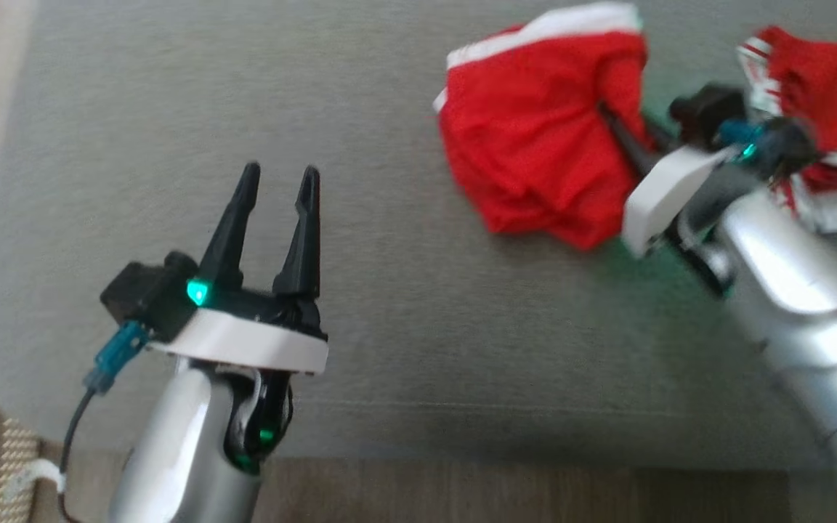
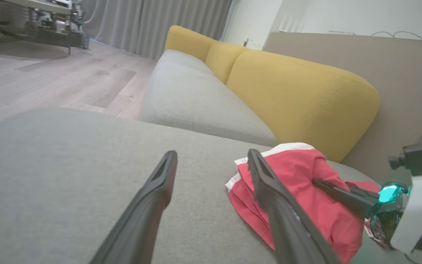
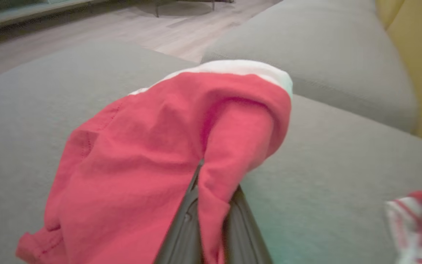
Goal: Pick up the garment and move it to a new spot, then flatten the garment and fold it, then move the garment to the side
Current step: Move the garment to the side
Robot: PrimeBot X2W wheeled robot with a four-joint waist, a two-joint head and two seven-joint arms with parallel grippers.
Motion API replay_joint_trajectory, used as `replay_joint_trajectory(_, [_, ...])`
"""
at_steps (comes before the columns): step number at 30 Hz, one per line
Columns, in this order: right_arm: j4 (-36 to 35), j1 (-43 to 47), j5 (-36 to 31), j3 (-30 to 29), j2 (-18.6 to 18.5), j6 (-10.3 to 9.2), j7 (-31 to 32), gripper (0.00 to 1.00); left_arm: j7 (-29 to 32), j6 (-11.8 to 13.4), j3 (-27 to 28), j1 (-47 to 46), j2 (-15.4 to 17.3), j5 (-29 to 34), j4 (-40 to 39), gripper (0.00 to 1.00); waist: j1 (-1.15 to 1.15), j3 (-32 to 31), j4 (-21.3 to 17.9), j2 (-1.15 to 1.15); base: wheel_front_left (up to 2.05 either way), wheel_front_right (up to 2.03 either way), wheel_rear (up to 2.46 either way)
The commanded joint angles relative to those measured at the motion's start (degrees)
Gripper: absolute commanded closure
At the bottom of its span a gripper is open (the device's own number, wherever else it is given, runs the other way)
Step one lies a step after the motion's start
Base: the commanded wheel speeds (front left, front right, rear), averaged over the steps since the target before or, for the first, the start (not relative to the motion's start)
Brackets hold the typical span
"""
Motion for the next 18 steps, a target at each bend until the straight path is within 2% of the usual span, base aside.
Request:
replay_joint_trajectory(1, [-2.85,-2.76,0.22,1.33,-2.05,-0.01,1.21,1.00,-0.29,-0.59,1.74,-3.22,0.61,1.12,-1.81,0.00,0.00,1.70,-4.18,0.00,0.00,0.00,0.00])
replay_joint_trajectory(9, [-8.82,-9.04,4.53,8.00,-13.43,-0.01,6.54,1.00,-0.29,-3.70,1.07,-10.64,0.61,5.81,-0.92,0.00,0.00,7.16,-12.25,0.00,0.00,0.00,0.00])
replay_joint_trajectory(13, [-9.53,-12.13,5.87,10.91,-18.39,-0.01,6.62,1.00,-0.29,-4.90,1.05,-14.46,0.61,8.48,-0.23,0.00,0.00,9.91,-15.51,0.00,0.00,0.00,0.00])
replay_joint_trajectory(18, [-8.86,-16.31,6.34,13.58,-22.65,-0.01,5.73,1.00,-0.29,-5.64,1.70,-18.17,0.88,10.78,0.52,0.00,0.00,13.06,-18.59,0.00,0.00,0.00,0.00])
